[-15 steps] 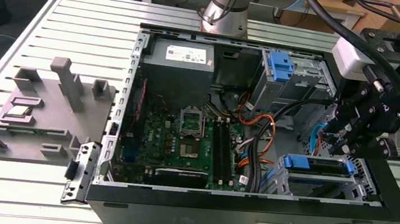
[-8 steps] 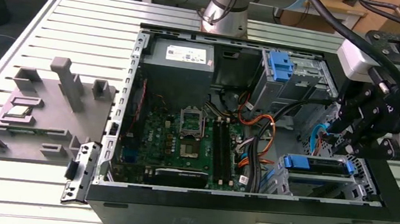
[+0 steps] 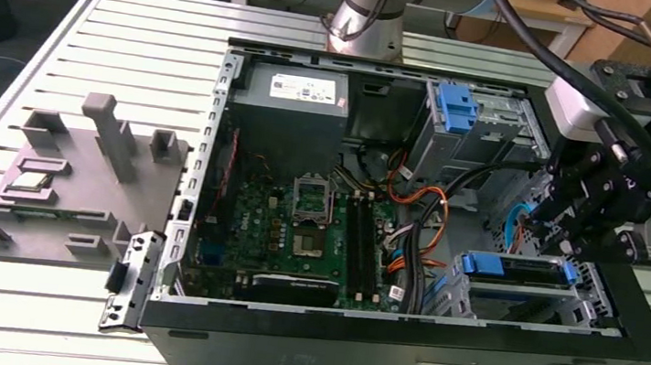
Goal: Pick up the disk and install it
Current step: 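Insert the first disk wire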
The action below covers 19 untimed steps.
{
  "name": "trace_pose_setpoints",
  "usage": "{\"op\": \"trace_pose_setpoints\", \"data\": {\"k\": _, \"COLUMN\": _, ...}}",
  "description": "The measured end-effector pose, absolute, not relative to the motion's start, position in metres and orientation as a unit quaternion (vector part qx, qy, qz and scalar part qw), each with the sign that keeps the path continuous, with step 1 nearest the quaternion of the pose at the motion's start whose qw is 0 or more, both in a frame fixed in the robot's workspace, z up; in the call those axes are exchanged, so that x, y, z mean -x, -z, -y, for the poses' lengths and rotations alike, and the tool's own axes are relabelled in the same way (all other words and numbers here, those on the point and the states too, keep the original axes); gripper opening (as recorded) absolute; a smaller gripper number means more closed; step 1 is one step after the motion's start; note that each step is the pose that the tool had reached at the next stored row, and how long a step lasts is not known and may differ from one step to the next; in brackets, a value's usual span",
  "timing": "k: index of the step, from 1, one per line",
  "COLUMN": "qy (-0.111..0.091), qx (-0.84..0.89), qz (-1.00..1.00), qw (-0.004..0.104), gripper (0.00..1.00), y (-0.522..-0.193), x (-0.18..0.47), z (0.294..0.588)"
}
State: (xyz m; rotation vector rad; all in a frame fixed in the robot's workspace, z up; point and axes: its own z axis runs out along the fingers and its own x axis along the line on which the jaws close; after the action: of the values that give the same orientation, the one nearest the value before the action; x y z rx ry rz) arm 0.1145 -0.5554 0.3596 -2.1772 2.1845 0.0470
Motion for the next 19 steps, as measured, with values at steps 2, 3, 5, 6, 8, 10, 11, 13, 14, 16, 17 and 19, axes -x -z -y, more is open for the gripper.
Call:
{"op": "trace_pose_setpoints", "data": {"k": 2, "qy": -0.015, "qx": 0.706, "qz": -0.708, "qw": 0.029, "gripper": 0.42, "y": -0.3587, "x": -0.115, "z": 0.5553}}
{"op": "trace_pose_setpoints", "data": {"k": 3, "qy": -0.015, "qx": 0.706, "qz": -0.708, "qw": 0.029, "gripper": 0.42, "y": -0.3582, "x": -0.1156, "z": 0.5551}}
{"op": "trace_pose_setpoints", "data": {"k": 5, "qy": -0.016, "qx": 0.706, "qz": -0.708, "qw": 0.029, "gripper": 0.42, "y": -0.3568, "x": -0.1166, "z": 0.5551}}
{"op": "trace_pose_setpoints", "data": {"k": 6, "qy": -0.016, "qx": 0.706, "qz": -0.708, "qw": 0.029, "gripper": 0.42, "y": -0.356, "x": -0.1168, "z": 0.5551}}
{"op": "trace_pose_setpoints", "data": {"k": 8, "qy": -0.016, "qx": 0.706, "qz": -0.708, "qw": 0.028, "gripper": 0.42, "y": -0.3543, "x": -0.1169, "z": 0.5549}}
{"op": "trace_pose_setpoints", "data": {"k": 10, "qy": -0.016, "qx": 0.706, "qz": -0.708, "qw": 0.028, "gripper": 0.42, "y": -0.3541, "x": -0.117, "z": 0.5549}}
{"op": "trace_pose_setpoints", "data": {"k": 11, "qy": -0.016, "qx": 0.706, "qz": -0.708, "qw": 0.028, "gripper": 0.42, "y": -0.3541, "x": -0.117, "z": 0.5549}}
{"op": "trace_pose_setpoints", "data": {"k": 13, "qy": -0.016, "qx": 0.706, "qz": -0.708, "qw": 0.028, "gripper": 0.42, "y": -0.354, "x": -0.117, "z": 0.5549}}
{"op": "trace_pose_setpoints", "data": {"k": 14, "qy": -0.016, "qx": 0.706, "qz": -0.708, "qw": 0.028, "gripper": 0.42, "y": -0.3539, "x": -0.117, "z": 0.5549}}
{"op": "trace_pose_setpoints", "data": {"k": 16, "qy": -0.016, "qx": 0.706, "qz": -0.708, "qw": 0.028, "gripper": 0.42, "y": -0.3539, "x": -0.117, "z": 0.5549}}
{"op": "trace_pose_setpoints", "data": {"k": 17, "qy": -0.016, "qx": 0.706, "qz": -0.708, "qw": 0.028, "gripper": 0.42, "y": -0.3539, "x": -0.117, "z": 0.5549}}
{"op": "trace_pose_setpoints", "data": {"k": 19, "qy": -0.016, "qx": 0.706, "qz": -0.708, "qw": 0.028, "gripper": 0.4, "y": -0.3538, "x": -0.117, "z": 0.5548}}
